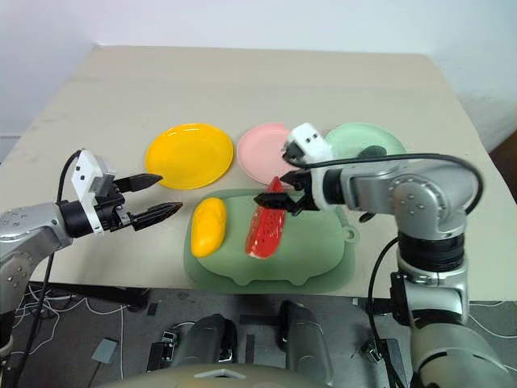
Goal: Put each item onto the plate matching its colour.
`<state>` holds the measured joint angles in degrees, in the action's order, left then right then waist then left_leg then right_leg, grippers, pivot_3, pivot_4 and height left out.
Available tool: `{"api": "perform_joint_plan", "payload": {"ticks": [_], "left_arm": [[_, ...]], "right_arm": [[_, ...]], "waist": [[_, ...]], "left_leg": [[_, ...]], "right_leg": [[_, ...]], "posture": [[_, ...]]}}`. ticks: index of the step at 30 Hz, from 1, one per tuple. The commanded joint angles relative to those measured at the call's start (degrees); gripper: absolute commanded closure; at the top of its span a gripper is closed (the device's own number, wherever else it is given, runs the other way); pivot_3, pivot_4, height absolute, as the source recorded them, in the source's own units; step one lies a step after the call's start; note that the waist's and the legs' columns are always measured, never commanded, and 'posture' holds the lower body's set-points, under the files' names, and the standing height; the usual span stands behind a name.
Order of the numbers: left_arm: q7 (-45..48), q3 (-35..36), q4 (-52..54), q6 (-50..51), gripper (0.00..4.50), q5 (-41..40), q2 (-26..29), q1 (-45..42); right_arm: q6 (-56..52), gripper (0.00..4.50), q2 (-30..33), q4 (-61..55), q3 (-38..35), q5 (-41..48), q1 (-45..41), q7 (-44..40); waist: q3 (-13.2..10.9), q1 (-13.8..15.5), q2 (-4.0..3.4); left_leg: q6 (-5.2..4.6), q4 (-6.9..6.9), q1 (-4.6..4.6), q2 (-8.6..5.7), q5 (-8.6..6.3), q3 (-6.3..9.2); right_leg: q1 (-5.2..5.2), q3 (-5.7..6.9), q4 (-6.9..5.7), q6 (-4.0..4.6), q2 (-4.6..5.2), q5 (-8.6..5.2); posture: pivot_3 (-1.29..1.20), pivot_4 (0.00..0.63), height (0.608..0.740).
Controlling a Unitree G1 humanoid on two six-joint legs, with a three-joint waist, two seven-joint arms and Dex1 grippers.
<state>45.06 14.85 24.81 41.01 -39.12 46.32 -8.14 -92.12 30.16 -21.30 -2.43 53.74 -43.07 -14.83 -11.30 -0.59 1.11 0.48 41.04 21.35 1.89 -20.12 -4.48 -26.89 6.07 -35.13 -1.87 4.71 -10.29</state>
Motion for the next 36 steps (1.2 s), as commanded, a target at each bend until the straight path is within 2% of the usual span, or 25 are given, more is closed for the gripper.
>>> {"api": "perform_joint_plan", "payload": {"ticks": [1, 3, 7, 15, 20, 24, 28, 32, 36], "left_arm": [[0.12, 1.2, 1.37, -0.87, 0.0, 0.0, 0.52, 0.31], [-0.23, 1.37, 1.89, -0.8, 0.0, -0.11, 0.32, 0.78], [-1.01, 1.75, 2.54, -0.84, 0.0, -0.28, -0.06, 1.46], [-1.47, 1.7, 2.59, -1.08, 0.0, -0.32, -0.12, 1.77], [-1.49, 1.13, 2.43, -1.29, 0.0, -0.04, -0.13, 1.36], [-1.18, 1.41, 2.19, -1.45, 0.0, 0.21, 0.27, 1.54], [-1.25, 0.8, 2.25, -1.62, 0.0, 0.56, 0.0, 1.42], [-1.3, 0.58, 2.05, -1.82, 0.0, 0.73, -0.18, 1.01], [-1.45, 0.88, 2.31, -1.99, 0.0, 0.89, -0.4, 1.44]], "right_arm": [[-0.38, 0.01, -0.67, 0.03, -0.12, 5.2, -0.19, 7.05], [-0.38, 0.01, 0.34, -1.5, 2.04, 6.39, 0.0, 9.44], [-0.38, 0.01, 5.81, -8.78, 9.75, 1.15, 0.57, 9.2], [-0.38, 0.01, 6.99, -9.91, 10.98, -0.28, 1.56, 5.1], [1.51, 0.01, 7.71, -8.56, 13.91, -4.57, 3.47, 3.43], [7.27, 0.01, 12.93, -8.95, 17.34, -7.35, 1.26, -2.9], [15.76, 0.01, 17.94, -8.5, 22.14, -11.2, -3.35, -13.53], [19.83, 0.01, 19.81, -7.69, 25.47, -14.9, -5.07, -19.44], [22.84, 0.01, 21.59, -9.17, 28.87, -18.8, -2.56, -22.64]], "waist": [[0.0, -0.03, 0.01], [0.0, -0.06, 0.0], [0.03, -0.03, 0.02], [0.13, 0.16, 0.17], [0.25, 0.18, 0.24], [0.24, 0.53, 0.25], [0.15, 0.21, 0.13], [0.16, -0.09, 0.13], [0.16, 0.15, 0.14]], "left_leg": [[0.0, 0.0, 0.0, 0.0, 0.0, -0.01], [-0.01, -0.01, -0.02, 0.01, -0.01, 0.0], [-0.02, -0.03, -0.03, 0.03, -0.01, 0.03], [-0.03, 0.0, -0.09, 0.02, -0.02, 0.07], [-0.04, 0.0, -0.12, 0.02, -0.02, 0.08], [-0.06, 0.0, -0.14, 0.02, -0.04, 0.11], [-0.08, -0.01, 0.01, 0.0, -0.04, 0.05], [-0.07, -0.06, 0.0, 0.05, -0.04, 0.05], [-0.07, -0.04, 0.02, 0.04, -0.04, 0.04]], "right_leg": [[0.0, 0.0, 0.0, 0.0, 0.01, 0.0], [0.0, 0.0, 0.0, 0.0, -0.01, 0.0], [0.01, -0.01, 0.02, 0.0, -0.02, -0.01], [0.12, 0.01, 0.06, -0.01, 0.01, -0.01], [0.15, 0.01, 0.06, -0.01, 0.01, -0.01], [0.19, 0.05, 0.09, 0.0, 0.03, -0.02], [-0.01, 0.0, 0.1, -0.01, -0.03, -0.02], [-0.05, 0.0, 0.08, 0.01, -0.09, -0.03], [-0.04, 0.01, 0.1, 0.0, -0.01, -0.02]], "posture": [[0.0, 0.15, 0.74], [0.0, 0.15, 0.74], [0.0, 0.15, 0.74], [0.0, 0.15, 0.74], [0.0, 0.15, 0.74], [0.0, 0.15, 0.74], [0.0, 0.15, 0.74], [0.0, 0.15, 0.74], [0.0, 0.15, 0.74]]}}
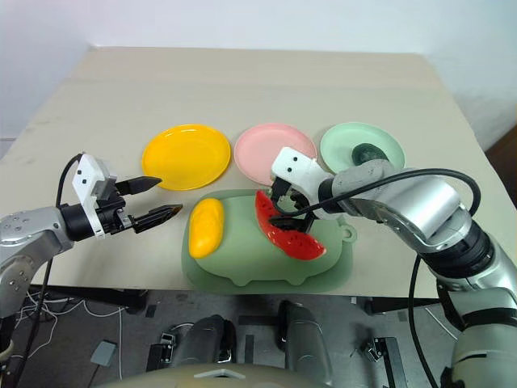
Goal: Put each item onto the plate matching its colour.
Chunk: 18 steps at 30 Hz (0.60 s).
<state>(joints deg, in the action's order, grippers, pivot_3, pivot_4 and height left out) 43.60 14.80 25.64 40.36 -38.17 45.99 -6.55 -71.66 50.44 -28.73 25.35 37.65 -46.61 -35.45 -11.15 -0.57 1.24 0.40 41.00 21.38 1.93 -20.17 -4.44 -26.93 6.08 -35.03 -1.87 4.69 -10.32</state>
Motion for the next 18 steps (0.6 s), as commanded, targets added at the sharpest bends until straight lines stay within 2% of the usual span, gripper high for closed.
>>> {"api": "perform_joint_plan", "payload": {"ticks": [1, 6, 9, 10, 13, 18], "left_arm": [[-0.18, 1.1, 1.7, -1.35, 0.0, -0.03, -0.19, 0.13], [-0.7, 1.58, 2.63, -1.38, 0.0, -0.21, -0.5, 1.25], [-0.87, 1.68, 2.64, -1.46, 0.0, -0.19, -0.5, 1.37], [-0.9, 1.67, 2.56, -1.52, 0.0, -0.17, -0.47, 1.33], [-0.92, 1.62, 2.36, -1.7, 0.0, -0.15, -0.35, 1.16], [-0.97, 1.71, 2.41, -1.71, 0.0, -0.19, -0.21, 1.21]], "right_arm": [[2.34, 0.01, 1.44, -2.3, 1.43, -3.13, 1.83, -2.38], [2.69, 0.01, 1.86, -3.26, 2.33, -5.96, 4.85, -3.81], [5.71, 0.58, 3.62, -1.79, 4.25, -10.54, 5.85, -4.67], [6.32, 0.94, 3.82, -1.37, 4.34, -11.34, 5.98, -5.12], [7.07, 1.61, 3.42, -0.71, 3.56, -12.33, 5.58, -6.43], [8.33, 1.79, 0.79, 2.82, 0.04, -13.34, -0.31, -8.39]], "waist": [[0.0, 0.14, 0.01], [0.0, 0.02, 0.01], [0.0, 0.02, 0.01], [0.0, 0.03, 0.01], [0.01, 0.03, 0.02], [0.0, 0.02, 0.01]], "left_leg": [[0.0, 0.0, 0.0, -0.01, 0.0, 0.01], [0.0, 0.01, 0.0, 0.0, 0.0, 0.0], [0.01, 0.01, -0.02, 0.0, 0.0, 0.0], [0.01, 0.01, -0.02, 0.0, 0.0, 0.0], [0.01, 0.02, -0.05, 0.0, 0.0, 0.0], [0.01, 0.04, -0.03, 0.0, 0.01, 0.0]], "right_leg": [[0.01, 0.0, 0.01, 0.0, 0.01, 0.0], [0.01, 0.01, 0.0, 0.0, 0.02, 0.0], [0.01, 0.01, -0.01, 0.0, 0.0, 0.0], [0.01, 0.01, 0.0, 0.0, 0.0, 0.0], [0.04, 0.01, 0.0, 0.0, 0.01, 0.0], [0.04, 0.01, -0.01, 0.01, 0.01, 0.0]], "posture": [[0.0, 0.15, 0.74], [0.0, 0.15, 0.74], [0.0, 0.15, 0.74], [0.0, 0.15, 0.74], [0.0, 0.15, 0.74], [0.0, 0.15, 0.74]]}}
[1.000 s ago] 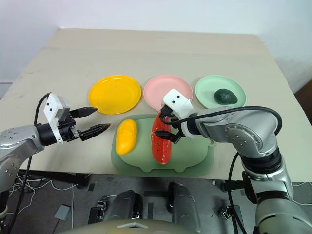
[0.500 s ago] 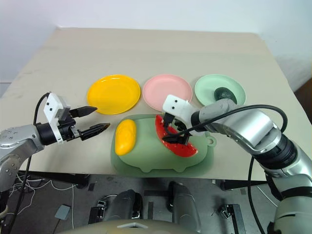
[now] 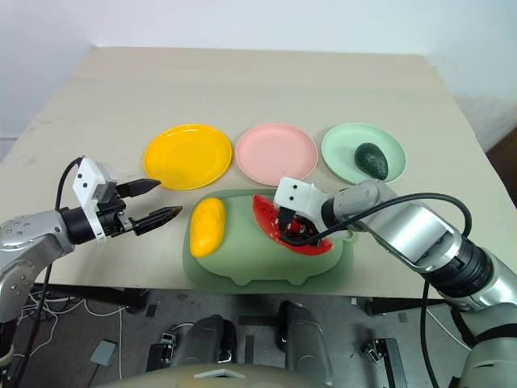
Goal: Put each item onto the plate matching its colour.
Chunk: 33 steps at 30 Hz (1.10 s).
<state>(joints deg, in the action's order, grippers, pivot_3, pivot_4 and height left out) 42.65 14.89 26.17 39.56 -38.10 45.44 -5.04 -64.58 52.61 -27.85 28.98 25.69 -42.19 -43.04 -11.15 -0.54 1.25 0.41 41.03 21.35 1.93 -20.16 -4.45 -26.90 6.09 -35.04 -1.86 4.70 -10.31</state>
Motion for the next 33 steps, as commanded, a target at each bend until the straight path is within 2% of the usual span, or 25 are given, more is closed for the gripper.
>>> {"api": "perform_joint_plan", "payload": {"ticks": [1, 3, 7, 14, 17, 18, 23, 29, 33], "left_arm": [[0.0, 1.7, 1.89, -0.91, 0.0, -0.29, 0.4, -0.21], [0.06, 2.03, 1.93, -0.86, 0.0, -0.36, 0.53, 0.06], [0.2, 2.4, 1.47, -0.75, 0.0, -0.27, 0.82, 0.01], [0.03, 2.53, 1.86, -0.36, 0.0, -0.49, 1.1, -0.52], [-0.19, 3.22, 2.76, -0.06, 0.0, -0.87, 1.27, 0.12], [-0.27, 3.62, 3.17, 0.08, 0.0, -0.99, 1.35, 0.59], [-0.69, 5.93, 5.32, 1.1, 0.0, -1.78, 1.65, 3.3], [-1.12, 8.68, 6.83, 3.73, 0.0, -4.76, 2.56, 3.19], [-5.85, 11.03, 10.7, 11.45, 0.0, -12.67, 3.44, 0.92]], "right_arm": [[1.69, 1.82, -2.04, 3.36, -4.21, -1.88, -6.43, -0.92], [3.65, 1.84, -3.51, 8.64, -4.61, -4.04, -10.67, -1.27], [13.5, 1.84, -8.61, 26.34, -1.43, -11.74, -18.42, -2.73], [31.55, 1.84, -20.31, 55.67, 1.71, -23.0, -23.26, -4.56], [36.55, 1.84, -22.91, 63.22, 0.98, -25.78, -24.92, -5.74], [37.87, 1.56, -23.48, 64.82, 0.61, -26.41, -25.4, -6.2], [44.67, 0.05, -24.26, 66.48, -2.7, -27.97, -26.08, -7.34], [48.45, 0.01, -21.74, 56.29, -9.27, -27.54, -23.53, -6.32], [48.25, 0.01, -17.53, 46.04, -14.88, -24.55, -19.13, -9.04]], "waist": [[-0.01, -0.12, -0.02], [-0.03, -0.21, -0.05], [-0.03, -0.15, -0.04], [-0.04, -0.19, -0.06], [-0.06, -0.27, -0.1], [-0.06, -0.28, -0.09], [-0.1, -0.3, -0.16], [-0.1, -0.24, -0.17], [-0.1, 0.15, -0.15]], "left_leg": [[0.0, 0.0, 0.0, 0.0, 0.0, 0.0], [0.01, -0.01, 0.01, 0.0, 0.01, -0.05], [0.02, -0.03, 0.03, -0.01, 0.01, -0.06], [0.03, -0.02, 0.04, -0.03, 0.02, -0.09], [0.14, -0.02, 0.04, -0.02, 0.08, -0.1], [0.14, -0.02, 0.04, -0.01, 0.08, -0.09], [0.2, -0.02, 0.04, 0.02, 0.11, -0.08], [0.22, -0.02, 0.04, 0.02, 0.13, -0.07], [0.24, -0.02, 0.07, 0.02, 0.14, 0.0]], "right_leg": [[0.0, 0.0, 0.0, 0.0, 0.0, 0.0], [-0.06, -0.02, -0.04, 0.01, -0.03, 0.0], [-0.08, -0.01, -0.04, 0.02, -0.05, 0.0], [-0.05, 0.0, -0.05, 0.0, -0.02, 0.01], [-0.07, -0.01, -0.06, 0.0, -0.01, 0.01], [-0.07, -0.01, -0.07, 0.0, -0.01, 0.01], [-0.08, -0.01, -0.08, 0.0, 0.0, 0.01], [-0.09, -0.01, -0.11, 0.0, -0.01, 0.01], [-0.06, 0.02, -0.09, -0.01, 0.07, 0.01]], "posture": [[0.0, 0.15, 0.74], [0.0, 0.15, 0.74], [0.0, 0.15, 0.74], [0.0, 0.15, 0.74], [0.0, 0.15, 0.74], [0.0, 0.15, 0.74], [0.0, 0.15, 0.74], [0.0, 0.15, 0.74], [0.0, 0.15, 0.74]]}}
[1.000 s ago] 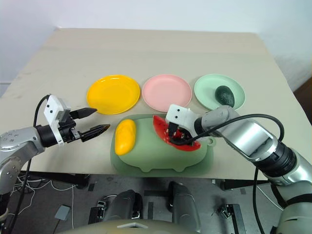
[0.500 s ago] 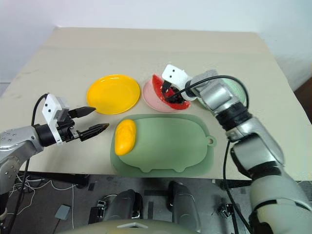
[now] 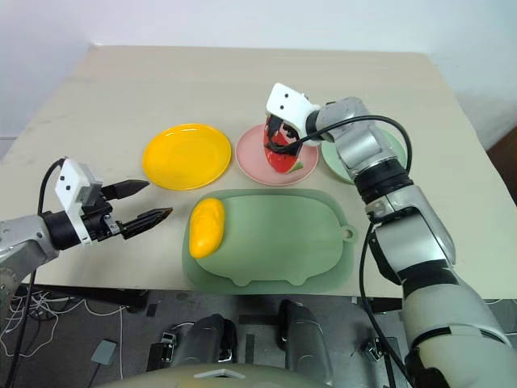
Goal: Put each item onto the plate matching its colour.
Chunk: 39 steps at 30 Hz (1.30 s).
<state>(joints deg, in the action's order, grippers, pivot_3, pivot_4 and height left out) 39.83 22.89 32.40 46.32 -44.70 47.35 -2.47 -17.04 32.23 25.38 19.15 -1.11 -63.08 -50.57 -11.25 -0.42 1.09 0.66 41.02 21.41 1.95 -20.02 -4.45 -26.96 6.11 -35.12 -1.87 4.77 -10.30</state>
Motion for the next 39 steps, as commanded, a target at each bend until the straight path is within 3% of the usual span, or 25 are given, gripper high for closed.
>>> {"api": "perform_joint_plan", "payload": {"ticks": [1, 5, 7, 11, 18, 26, 32, 39], "left_arm": [[-5.42, 2.93, 6.03, 6.74, 0.0, -7.98, 1.44, -2.48], [-14.97, 1.44, 10.81, 12.87, 0.0, -15.06, 1.0, -5.56], [-23.01, -1.67, 13.69, 16.86, 0.0, -21.4, 0.53, -7.32], [-34.33, -7.14, 15.11, 21.47, 0.0, -26.4, 0.08, -9.72], [-47.67, -17.42, 12.26, 27.5, 0.0, -24.72, -3.44, -13.42], [-50.9, -23.65, 7.41, 29.58, 0.0, -20.12, -9.3, -15.94], [-49.53, -25.39, 4.98, 30.15, 0.0, -16.83, -10.77, -15.41], [-46.93, -26.1, 3.11, 30.55, 0.0, -11.71, -11.88, -14.8]], "right_arm": [[1.06, 0.01, 3.98, -9.33, -6.49, 3.02, 3.14, -2.26], [0.42, 0.01, 5.97, -14.71, -9.69, 4.76, 6.32, -3.72], [-0.23, 0.01, 5.84, -16.37, -10.86, 5.37, 7.0, -3.35], [-0.41, 0.01, 4.94, -17.41, -11.68, 5.59, 6.96, -2.51], [-2.37, 0.01, 5.69, -22.95, -15.16, 10.6, 8.24, -4.63], [-15.97, 0.01, 15.77, -37.07, -25.68, 30.16, 24.87, -17.98], [-24.31, 0.01, 18.17, -46.35, -29.88, 37.91, 42.21, -17.08], [-28.73, 0.01, 15.17, -53.88, -31.5, 42.82, 51.49, -9.39]], "waist": [[0.01, -0.09, 0.01], [0.01, -0.28, 0.02], [0.0, -0.5, 0.0], [0.0, -0.35, 0.0], [0.0, 0.06, 0.02], [0.02, 1.36, 0.06], [0.01, 1.09, 0.05], [0.02, 1.23, 0.07]], "left_leg": [[0.0, 0.0, 0.0, 0.0, 0.0, 0.01], [-0.02, 0.02, -0.1, -0.04, -0.01, 0.0], [-0.01, 0.01, -0.15, -0.04, -0.01, -0.02], [0.14, -0.02, -0.23, -0.02, 0.08, 0.02], [0.2, 0.01, -0.18, -0.08, 0.11, 0.03], [0.04, 0.04, -0.33, -0.1, 0.02, 0.03], [-0.1, -0.15, -1.05, -0.06, -0.07, 0.02], [-0.08, -0.16, -0.98, -0.06, -0.06, -0.01]], "right_leg": [[0.02, 0.0, 0.01, -0.01, 0.03, 0.0], [0.12, -0.02, 0.02, -0.03, 0.07, 0.01], [0.13, -0.04, 0.0, -0.03, 0.02, 0.02], [0.16, -0.1, -0.08, 0.0, -0.07, 0.01], [0.17, -0.06, -0.04, 0.0, -0.05, 0.02], [0.43, 0.05, 0.09, 0.01, -0.05, 0.01], [0.92, -0.12, 0.04, 0.09, -0.16, -0.07], [0.81, -0.21, 0.02, -0.11, -0.16, -0.21]], "posture": [[0.0, 0.15, 0.74], [0.0, 0.15, 0.74], [0.0, 0.15, 0.74], [0.0, 0.15, 0.74], [0.0, 0.15, 0.74], [0.0, 0.15, 0.74], [0.0, 0.15, 0.74], [0.0, 0.15, 0.74]]}}
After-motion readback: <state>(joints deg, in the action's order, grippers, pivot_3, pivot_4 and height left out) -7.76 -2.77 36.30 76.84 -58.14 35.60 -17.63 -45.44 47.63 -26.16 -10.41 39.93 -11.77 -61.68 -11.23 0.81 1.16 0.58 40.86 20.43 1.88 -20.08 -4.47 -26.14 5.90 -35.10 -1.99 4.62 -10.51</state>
